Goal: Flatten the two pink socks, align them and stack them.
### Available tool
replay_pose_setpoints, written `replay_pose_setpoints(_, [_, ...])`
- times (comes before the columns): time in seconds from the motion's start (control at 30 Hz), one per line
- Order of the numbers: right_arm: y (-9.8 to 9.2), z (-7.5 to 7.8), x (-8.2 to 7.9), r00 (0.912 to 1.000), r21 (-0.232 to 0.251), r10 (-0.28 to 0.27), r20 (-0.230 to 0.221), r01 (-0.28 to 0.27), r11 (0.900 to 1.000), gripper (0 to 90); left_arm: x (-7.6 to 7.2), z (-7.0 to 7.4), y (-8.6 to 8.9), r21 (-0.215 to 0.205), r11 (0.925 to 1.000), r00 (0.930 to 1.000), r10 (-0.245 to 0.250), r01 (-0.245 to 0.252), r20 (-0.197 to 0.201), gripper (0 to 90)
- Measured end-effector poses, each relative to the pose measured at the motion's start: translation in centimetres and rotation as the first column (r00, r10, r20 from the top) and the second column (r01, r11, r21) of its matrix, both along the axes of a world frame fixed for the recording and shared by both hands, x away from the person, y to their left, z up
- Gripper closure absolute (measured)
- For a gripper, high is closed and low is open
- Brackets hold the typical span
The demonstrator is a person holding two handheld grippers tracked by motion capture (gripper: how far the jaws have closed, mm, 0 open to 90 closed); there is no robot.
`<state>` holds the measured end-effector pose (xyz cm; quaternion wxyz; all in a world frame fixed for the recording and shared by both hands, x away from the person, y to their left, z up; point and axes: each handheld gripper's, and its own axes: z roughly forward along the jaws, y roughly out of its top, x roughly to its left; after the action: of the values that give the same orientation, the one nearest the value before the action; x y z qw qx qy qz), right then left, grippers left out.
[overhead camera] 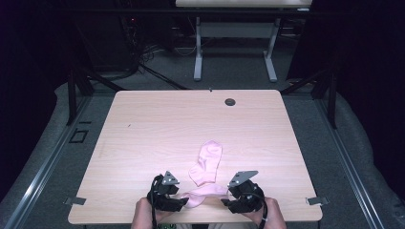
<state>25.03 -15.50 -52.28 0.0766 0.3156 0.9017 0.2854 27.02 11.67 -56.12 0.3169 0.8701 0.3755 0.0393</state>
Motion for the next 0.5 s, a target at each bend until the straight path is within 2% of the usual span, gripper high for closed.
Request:
replay_pose_setpoints(0.07, [1.0, -0.2, 0.1, 0.9999, -0.027, 0.010, 0.011, -0.010, 1.000, 60.9, 0.3, -0.1, -0.2, 0.009, 1.0000, 0.9999, -0.001, 0.001, -0.010, 50.9])
replay_pose_setpoints(0.13, [1.6, -0.4, 0.4, 0.9999, -0.048, 0.014, 0.008, -0.013, 0.999, 73.5, 0.5, -0.1, -0.3, 0.006, 1.0000, 0.9998, -0.002, 0.003, -0.018, 54.2])
replay_pose_setpoints(0.23, [1.8, -0.5, 0.7, 0.9999, -0.066, 0.010, -0.006, -0.010, 0.998, 85.1, 0.8, -0.1, -0.4, 0.004, 0.9999, 0.9997, -0.010, 0.010, -0.022, 56.6])
replay_pose_setpoints(0.5, [1.4, 0.8, 0.6, 0.9980, -0.038, -0.006, 0.062, 0.008, 0.999, 88.1, 1.2, -0.3, -0.8, -0.004, 0.9987, 0.9978, -0.052, 0.051, -0.042, 61.3])
